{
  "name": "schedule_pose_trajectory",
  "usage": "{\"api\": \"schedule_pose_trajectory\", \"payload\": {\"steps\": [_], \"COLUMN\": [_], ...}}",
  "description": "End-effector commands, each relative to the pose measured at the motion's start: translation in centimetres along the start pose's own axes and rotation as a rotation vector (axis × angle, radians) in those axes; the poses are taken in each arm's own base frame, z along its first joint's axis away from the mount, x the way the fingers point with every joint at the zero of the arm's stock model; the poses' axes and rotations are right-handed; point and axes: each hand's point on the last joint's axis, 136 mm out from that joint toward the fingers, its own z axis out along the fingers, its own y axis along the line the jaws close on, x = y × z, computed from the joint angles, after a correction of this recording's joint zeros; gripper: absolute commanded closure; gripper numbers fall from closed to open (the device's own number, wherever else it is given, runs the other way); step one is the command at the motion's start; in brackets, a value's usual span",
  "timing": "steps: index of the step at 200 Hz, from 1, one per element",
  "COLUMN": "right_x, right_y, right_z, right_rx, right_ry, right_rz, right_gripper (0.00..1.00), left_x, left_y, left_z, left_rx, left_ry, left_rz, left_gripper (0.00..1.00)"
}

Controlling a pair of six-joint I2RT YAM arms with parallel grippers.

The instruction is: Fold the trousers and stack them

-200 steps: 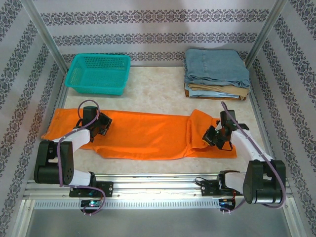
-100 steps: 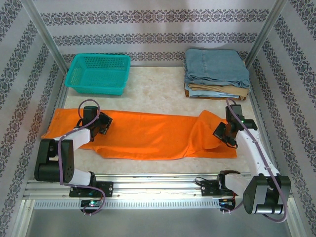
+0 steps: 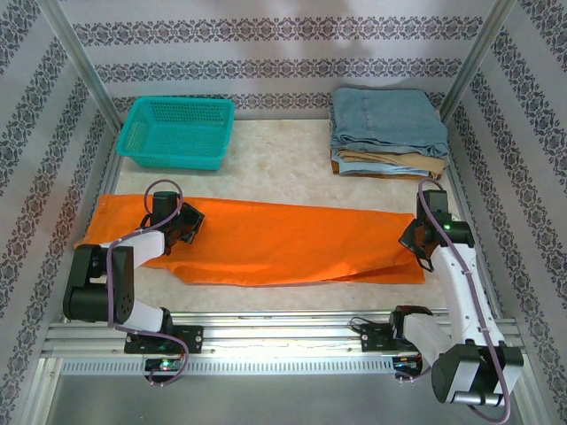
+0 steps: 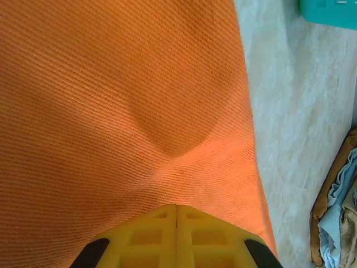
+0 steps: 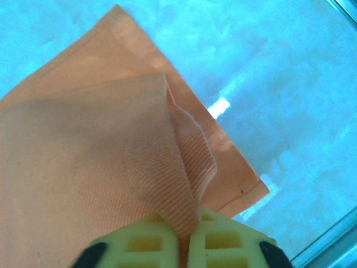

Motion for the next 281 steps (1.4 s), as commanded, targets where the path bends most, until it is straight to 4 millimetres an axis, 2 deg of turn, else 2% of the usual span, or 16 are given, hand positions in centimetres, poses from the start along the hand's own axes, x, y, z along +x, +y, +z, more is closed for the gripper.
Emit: {"api": "schedule_pose_trajectory", "payload": {"steps": [1, 17, 52, 68, 81, 94, 117, 134, 150, 172, 194, 213, 237, 269, 281], "right_x": [0.5, 0.1, -2.5, -3.2, -3.8, -5.2, -7.9, -8.8, -8.4, -5.9, -3.6, -3.4, -4.9, -7.1, -7.7], "right_y": [-1.4, -1.2, -1.0, -0.6, 0.8, 2.0, 2.8, 3.3, 4.0, 4.7, 5.7, 5.3, 5.7, 6.9, 6.6], "right_z": [0.8, 0.4, -2.4, -2.3, -1.0, 0.8, 4.7, 7.1, 9.2, 11.4, 11.4, 10.6, 8.7, 5.9, 5.3], "right_rx": [0.080, 0.066, 0.022, 0.020, -0.013, -0.014, 0.029, 0.059, 0.040, -0.008, -0.090, -0.096, -0.123, -0.166, -0.148], "right_ry": [0.033, 0.016, -0.113, -0.123, -0.087, -0.048, 0.065, 0.159, 0.228, 0.351, 0.389, 0.367, 0.315, 0.240, 0.215], "right_rz": [0.048, 0.066, 0.063, 0.038, 0.005, -0.025, -0.047, -0.068, -0.064, -0.028, 0.006, 0.016, 0.006, -0.021, -0.018], "right_gripper": [0.57, 0.50, 0.39, 0.34, 0.29, 0.26, 0.23, 0.23, 0.22, 0.32, 0.48, 0.74, 1.00, 1.00, 1.00], "left_x": [0.2, 0.3, 0.2, 0.1, 0.0, -0.1, 0.0, 0.1, 0.2, 0.2, 0.3, 0.5, 0.5, 0.5, 0.5], "left_y": [-0.8, -0.7, -0.7, -0.9, -1.2, -1.1, -1.1, -0.8, -0.7, -0.8, -1.0, -1.3, -2.1, -2.1, -2.0], "left_z": [0.1, 0.1, -0.3, -0.3, -0.2, 0.0, 0.5, 0.8, 0.9, 1.2, 1.4, 1.5, 1.3, 1.1, 1.1], "left_rx": [0.042, 0.040, 0.034, 0.042, 0.046, 0.043, 0.049, 0.042, 0.041, 0.043, 0.055, 0.065, 0.088, 0.088, 0.088], "left_ry": [0.000, 0.002, -0.009, -0.013, -0.011, -0.014, -0.001, 0.005, 0.004, 0.012, 0.027, 0.041, 0.049, 0.042, 0.041], "left_rz": [0.009, 0.010, 0.020, 0.017, 0.019, 0.018, 0.010, 0.008, 0.006, 0.007, 0.010, 0.011, 0.017, 0.022, 0.017], "left_gripper": [1.00, 1.00, 1.00, 1.00, 1.00, 1.00, 1.00, 1.00, 1.00, 1.00, 1.00, 1.00, 1.00, 1.00, 1.00]}}
